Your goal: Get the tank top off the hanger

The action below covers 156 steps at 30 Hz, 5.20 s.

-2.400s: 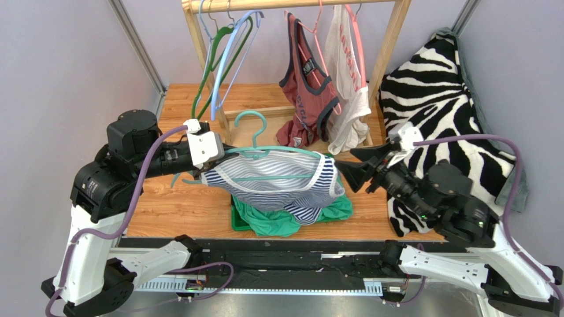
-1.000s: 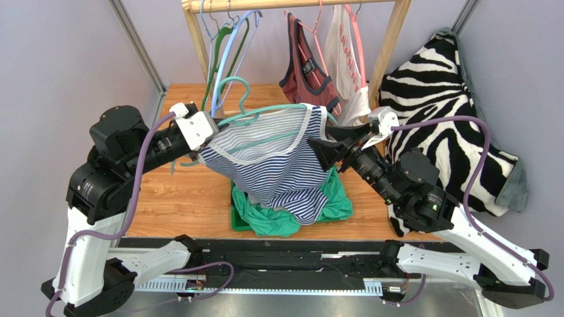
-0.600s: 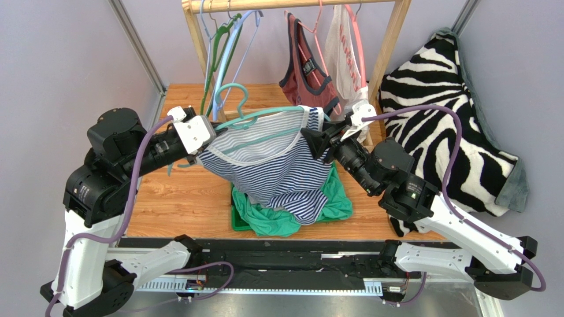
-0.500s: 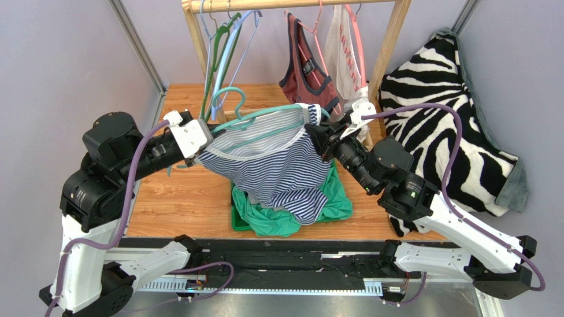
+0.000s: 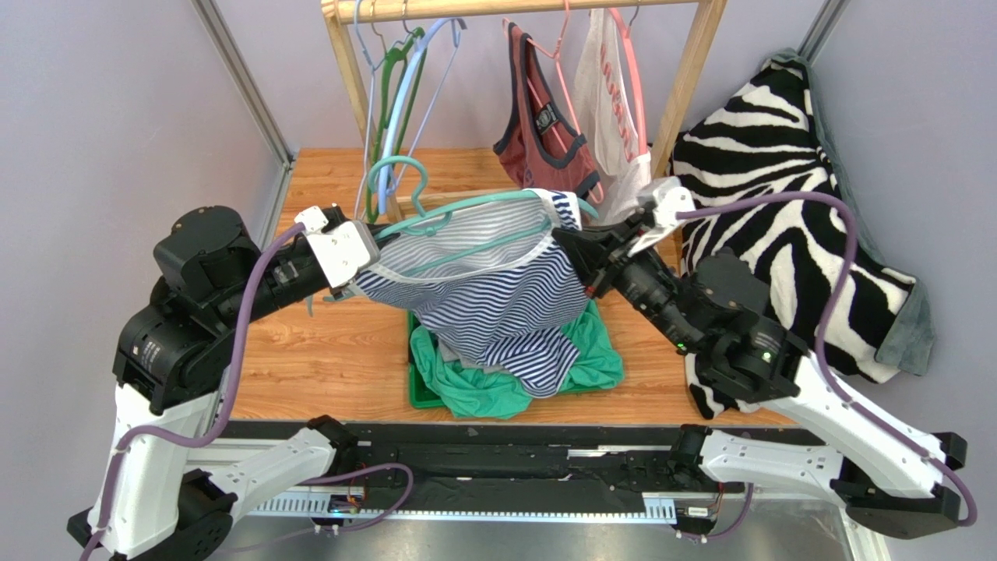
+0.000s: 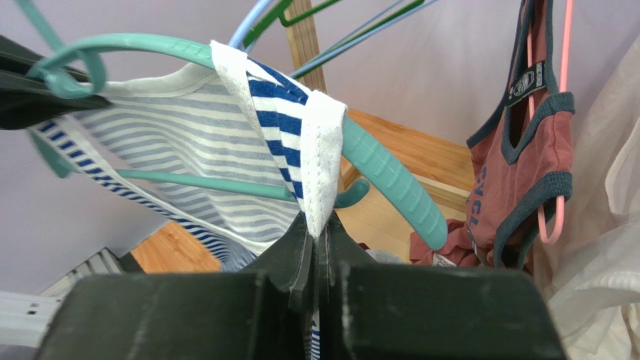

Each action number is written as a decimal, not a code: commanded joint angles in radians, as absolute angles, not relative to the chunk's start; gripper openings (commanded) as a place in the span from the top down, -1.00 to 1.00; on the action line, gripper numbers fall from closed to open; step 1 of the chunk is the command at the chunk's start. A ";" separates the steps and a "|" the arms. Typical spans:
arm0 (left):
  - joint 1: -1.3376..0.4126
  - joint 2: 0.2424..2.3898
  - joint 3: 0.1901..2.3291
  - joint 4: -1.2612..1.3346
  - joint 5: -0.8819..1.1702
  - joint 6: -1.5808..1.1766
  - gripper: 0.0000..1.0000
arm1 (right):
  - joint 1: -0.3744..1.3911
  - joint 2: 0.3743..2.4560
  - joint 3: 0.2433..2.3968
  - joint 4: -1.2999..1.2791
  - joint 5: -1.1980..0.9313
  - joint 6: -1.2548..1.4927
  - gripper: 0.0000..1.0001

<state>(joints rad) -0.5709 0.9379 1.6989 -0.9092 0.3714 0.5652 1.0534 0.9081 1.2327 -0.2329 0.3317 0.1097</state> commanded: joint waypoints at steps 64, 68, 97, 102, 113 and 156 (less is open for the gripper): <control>-0.767 1.193 1.911 -1.072 0.327 0.918 1.00 | 0.732 0.592 1.308 -0.648 -0.167 -0.139 -0.64; -0.784 1.187 1.913 -1.109 0.339 0.950 1.00 | 0.730 0.738 1.396 -0.623 -0.258 -0.181 -0.64; -0.818 1.180 1.953 -1.149 0.371 0.930 1.00 | 0.747 0.931 1.424 -0.704 -0.597 -0.095 0.41; -0.819 1.190 1.959 -1.112 0.342 0.904 0.88 | 0.753 0.888 1.408 -0.674 -0.519 -0.058 1.00; -0.810 1.197 2.062 -0.879 0.236 0.643 -0.86 | 0.755 0.762 1.422 -0.675 -0.195 -0.097 1.00; -0.698 1.183 1.808 -0.778 0.371 0.236 1.00 | 0.756 0.709 1.514 -0.808 -0.120 -0.149 1.00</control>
